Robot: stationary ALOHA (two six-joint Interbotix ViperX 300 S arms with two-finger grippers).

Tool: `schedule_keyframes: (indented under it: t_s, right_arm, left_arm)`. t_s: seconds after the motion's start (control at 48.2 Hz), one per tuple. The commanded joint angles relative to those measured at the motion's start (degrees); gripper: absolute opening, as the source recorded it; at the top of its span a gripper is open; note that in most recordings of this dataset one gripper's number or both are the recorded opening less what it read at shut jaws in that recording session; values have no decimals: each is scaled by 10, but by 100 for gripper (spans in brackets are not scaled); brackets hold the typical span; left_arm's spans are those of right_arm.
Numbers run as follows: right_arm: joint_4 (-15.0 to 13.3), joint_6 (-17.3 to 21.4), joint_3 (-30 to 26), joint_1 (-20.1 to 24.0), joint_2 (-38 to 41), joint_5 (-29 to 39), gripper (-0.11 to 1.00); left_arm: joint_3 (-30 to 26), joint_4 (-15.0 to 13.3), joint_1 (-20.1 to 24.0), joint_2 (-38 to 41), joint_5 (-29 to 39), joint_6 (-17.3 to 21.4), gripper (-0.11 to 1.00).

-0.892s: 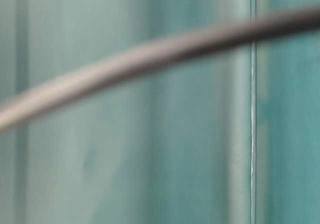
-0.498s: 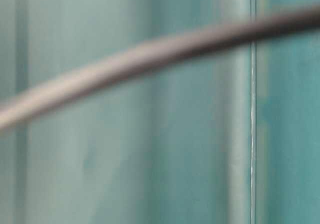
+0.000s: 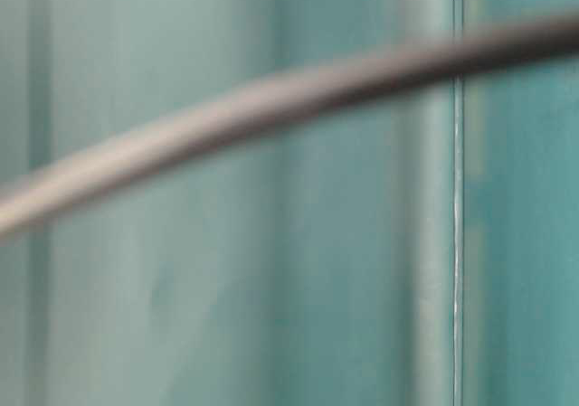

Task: Insert the wire through the hole in the metal fitting marked with a red label.
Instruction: 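Move both grippers forward from rest, right gripper toward the grey wire, then lower the right gripper over the grey wire end and close on it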

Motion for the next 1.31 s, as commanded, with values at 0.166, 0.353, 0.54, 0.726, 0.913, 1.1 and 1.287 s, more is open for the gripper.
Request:
schedule_keyframes:
  t_s: [0.166,0.353,0.54,0.726,0.913,1.1,1.287]
  right_arm:
    - [1,11,-9,1,14,9,64]
    - [0,28,-11,1,50,5,64]
    - [0,41,-13,1,91,-5,64]
    - [0,53,-11,1,117,-18,63]
    - [1,59,-13,1,141,-19,63]
    - [0,66,-18,1,169,-19,63]
    - [0,67,-23,4,200,-24,64]
  left_arm:
    - [0,-1,2,20,-27,18,85]
    - [13,-1,2,61,-67,24,86]
    - [13,0,2,109,-92,25,87]
    - [11,0,2,156,-120,25,87]
    - [12,0,-1,191,-164,25,87]
    - [19,0,-1,214,-182,25,87]
    - [20,0,-3,233,-184,25,87]
